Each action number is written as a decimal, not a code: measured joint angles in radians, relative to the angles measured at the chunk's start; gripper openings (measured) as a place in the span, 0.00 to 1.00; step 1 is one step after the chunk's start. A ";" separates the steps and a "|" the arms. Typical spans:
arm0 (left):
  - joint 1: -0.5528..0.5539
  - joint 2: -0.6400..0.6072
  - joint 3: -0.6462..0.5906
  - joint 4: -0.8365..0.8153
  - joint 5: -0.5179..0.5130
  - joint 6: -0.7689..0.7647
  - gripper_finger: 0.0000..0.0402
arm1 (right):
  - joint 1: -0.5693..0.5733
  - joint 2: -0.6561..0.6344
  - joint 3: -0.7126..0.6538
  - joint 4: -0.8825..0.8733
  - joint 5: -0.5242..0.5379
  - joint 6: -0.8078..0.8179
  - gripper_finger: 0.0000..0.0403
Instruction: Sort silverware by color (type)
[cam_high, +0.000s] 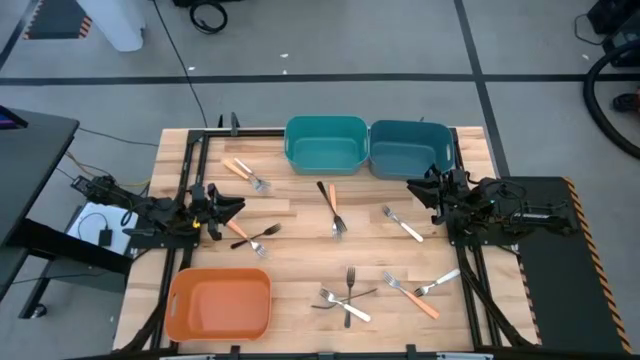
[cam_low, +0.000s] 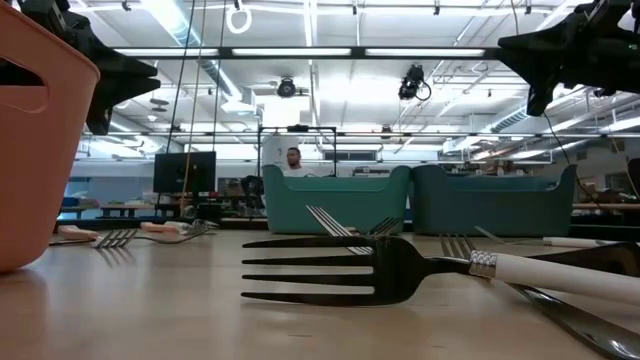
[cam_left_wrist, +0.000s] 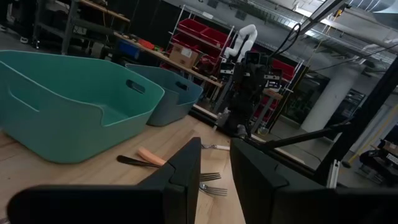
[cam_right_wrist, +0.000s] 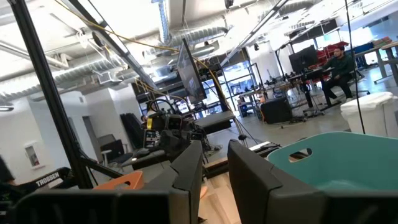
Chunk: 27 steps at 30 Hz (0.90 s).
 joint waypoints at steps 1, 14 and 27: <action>0.000 0.000 0.000 0.000 0.000 0.000 0.24 | 0.000 0.000 0.000 0.000 0.000 0.000 0.21; 0.014 0.000 0.000 0.002 0.000 0.000 0.24 | 0.000 0.000 0.000 0.000 0.000 0.000 0.21; 0.015 0.000 0.000 0.006 -0.001 -0.007 0.24 | 0.000 0.000 0.000 0.000 0.000 0.000 0.21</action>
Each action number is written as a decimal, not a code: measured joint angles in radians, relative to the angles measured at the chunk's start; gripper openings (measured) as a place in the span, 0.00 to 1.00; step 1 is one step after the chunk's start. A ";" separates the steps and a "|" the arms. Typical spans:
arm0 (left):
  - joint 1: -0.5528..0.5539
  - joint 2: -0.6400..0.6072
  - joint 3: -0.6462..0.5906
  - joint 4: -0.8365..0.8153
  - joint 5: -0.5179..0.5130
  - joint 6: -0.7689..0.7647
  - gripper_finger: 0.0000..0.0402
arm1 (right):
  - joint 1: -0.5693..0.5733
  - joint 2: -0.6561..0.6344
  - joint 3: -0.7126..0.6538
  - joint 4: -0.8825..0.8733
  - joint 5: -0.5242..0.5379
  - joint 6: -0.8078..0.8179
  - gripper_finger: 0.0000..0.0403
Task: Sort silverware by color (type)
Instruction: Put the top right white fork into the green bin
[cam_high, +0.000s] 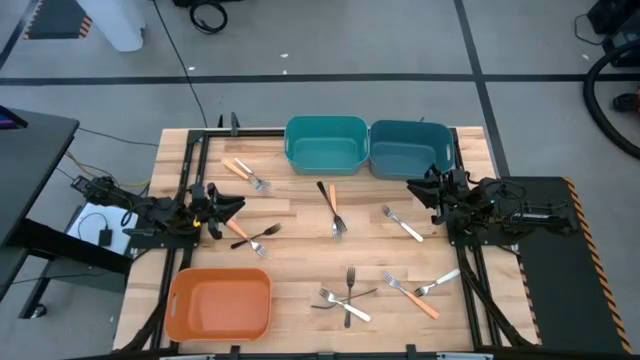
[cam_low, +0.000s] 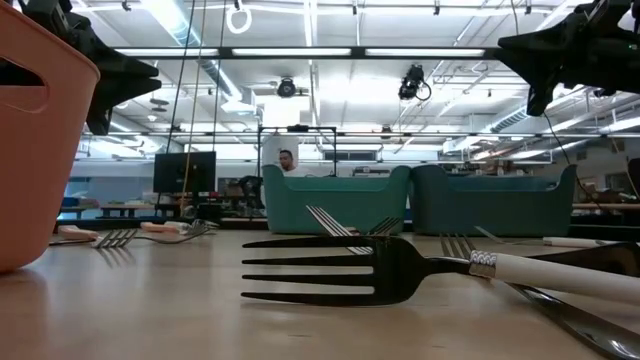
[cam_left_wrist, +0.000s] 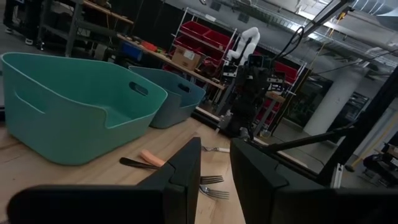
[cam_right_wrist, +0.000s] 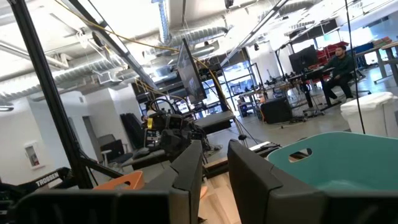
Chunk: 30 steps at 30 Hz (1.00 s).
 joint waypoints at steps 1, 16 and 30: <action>0.000 0.000 0.000 0.000 0.000 -0.007 0.24 | 0.000 0.000 0.000 0.000 0.001 -0.002 0.21; 0.000 0.000 0.000 0.002 -0.075 -0.250 0.24 | -0.001 0.000 0.000 0.070 0.056 0.199 0.21; 0.000 0.000 0.000 0.118 -0.216 -0.448 0.24 | -0.002 0.000 0.000 0.109 0.187 0.297 0.21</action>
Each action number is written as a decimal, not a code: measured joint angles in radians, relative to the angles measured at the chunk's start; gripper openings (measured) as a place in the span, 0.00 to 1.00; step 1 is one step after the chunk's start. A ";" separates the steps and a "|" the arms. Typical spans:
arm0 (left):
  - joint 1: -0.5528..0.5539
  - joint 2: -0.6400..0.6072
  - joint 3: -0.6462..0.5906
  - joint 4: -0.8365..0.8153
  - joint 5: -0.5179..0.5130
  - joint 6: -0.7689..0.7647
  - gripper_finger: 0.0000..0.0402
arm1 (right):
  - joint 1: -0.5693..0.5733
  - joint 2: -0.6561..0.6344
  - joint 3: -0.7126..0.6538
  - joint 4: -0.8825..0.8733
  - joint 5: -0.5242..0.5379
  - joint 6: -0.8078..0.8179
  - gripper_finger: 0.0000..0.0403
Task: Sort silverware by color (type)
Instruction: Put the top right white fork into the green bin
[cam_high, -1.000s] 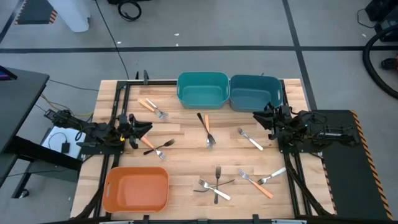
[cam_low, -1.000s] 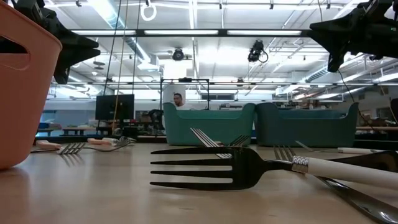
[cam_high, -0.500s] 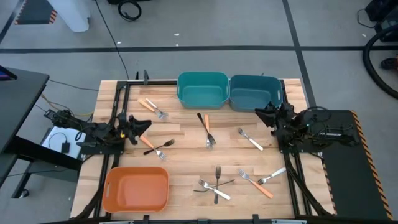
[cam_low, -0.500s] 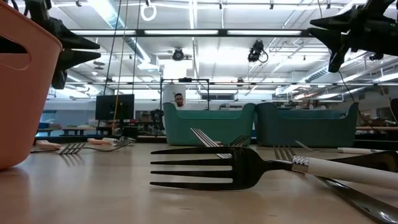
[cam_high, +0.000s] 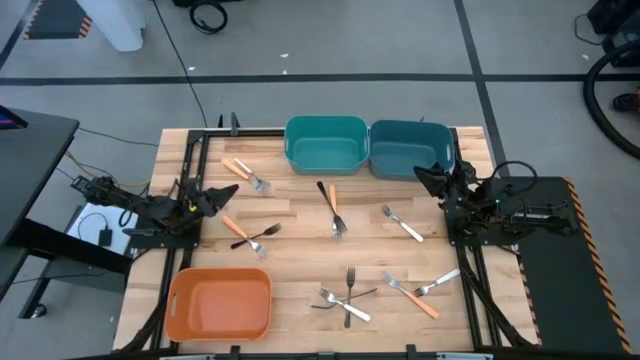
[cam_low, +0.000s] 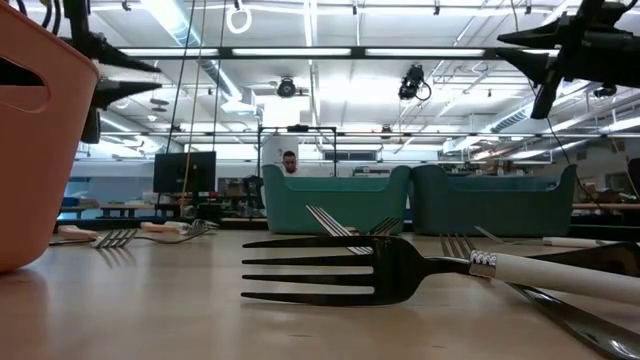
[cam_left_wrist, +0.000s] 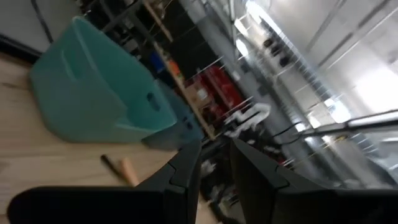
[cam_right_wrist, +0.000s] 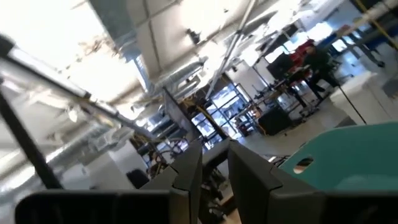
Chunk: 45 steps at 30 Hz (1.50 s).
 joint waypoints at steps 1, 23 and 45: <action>0.000 0.000 0.000 0.031 0.000 0.023 0.24 | 0.000 0.000 0.000 0.006 0.003 -0.003 0.21; 0.000 0.000 0.000 0.456 -0.014 0.396 0.24 | 0.000 0.058 0.040 0.013 0.074 -0.164 0.32; 0.000 0.072 0.631 -0.289 0.075 0.711 0.24 | 0.000 0.576 0.729 -0.742 0.130 -0.226 0.32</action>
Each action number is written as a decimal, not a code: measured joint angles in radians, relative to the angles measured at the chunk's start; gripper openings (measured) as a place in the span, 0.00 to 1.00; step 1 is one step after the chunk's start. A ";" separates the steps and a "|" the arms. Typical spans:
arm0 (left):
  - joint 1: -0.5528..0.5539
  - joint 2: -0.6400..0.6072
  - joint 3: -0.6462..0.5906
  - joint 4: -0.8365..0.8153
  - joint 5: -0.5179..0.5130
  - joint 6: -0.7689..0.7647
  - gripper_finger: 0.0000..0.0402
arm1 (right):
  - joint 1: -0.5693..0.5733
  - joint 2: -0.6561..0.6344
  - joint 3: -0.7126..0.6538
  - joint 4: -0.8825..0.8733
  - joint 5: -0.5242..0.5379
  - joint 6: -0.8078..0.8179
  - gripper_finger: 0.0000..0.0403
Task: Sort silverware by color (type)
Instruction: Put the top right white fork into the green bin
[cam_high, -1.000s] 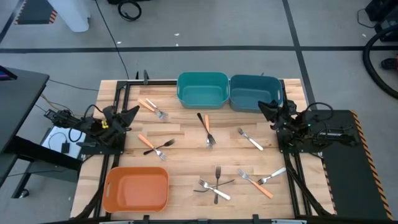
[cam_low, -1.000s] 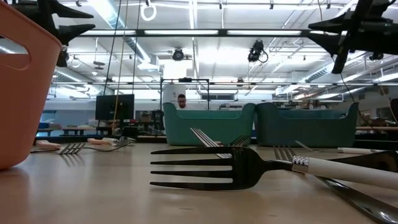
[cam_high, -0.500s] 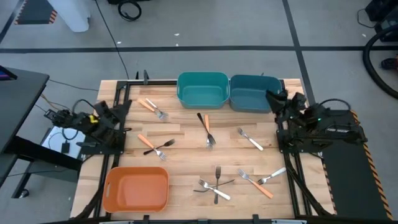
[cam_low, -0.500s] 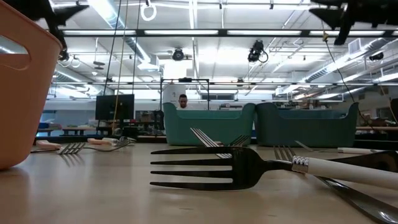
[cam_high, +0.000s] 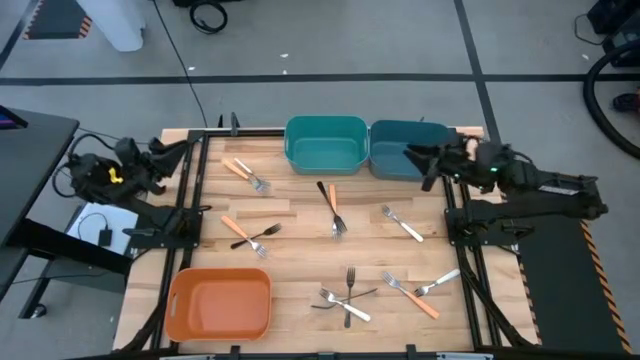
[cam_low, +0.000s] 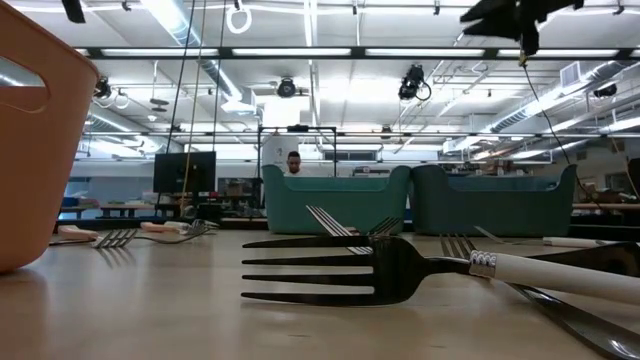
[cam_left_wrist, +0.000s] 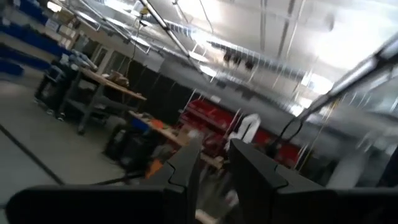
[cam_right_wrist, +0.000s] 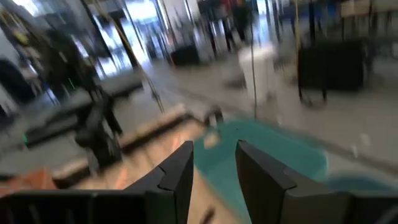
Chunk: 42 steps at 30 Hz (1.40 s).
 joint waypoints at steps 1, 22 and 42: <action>0.000 0.008 0.018 -0.036 -0.001 0.011 0.24 | 0.001 0.026 0.016 -0.046 -0.008 0.044 0.32; 0.000 0.061 0.071 -0.313 -0.056 0.046 0.24 | 0.100 0.574 0.059 -0.596 -0.315 0.515 0.32; 0.000 0.060 0.071 -0.315 -0.056 -0.003 0.24 | 0.092 0.925 0.058 -0.558 -0.343 0.388 0.32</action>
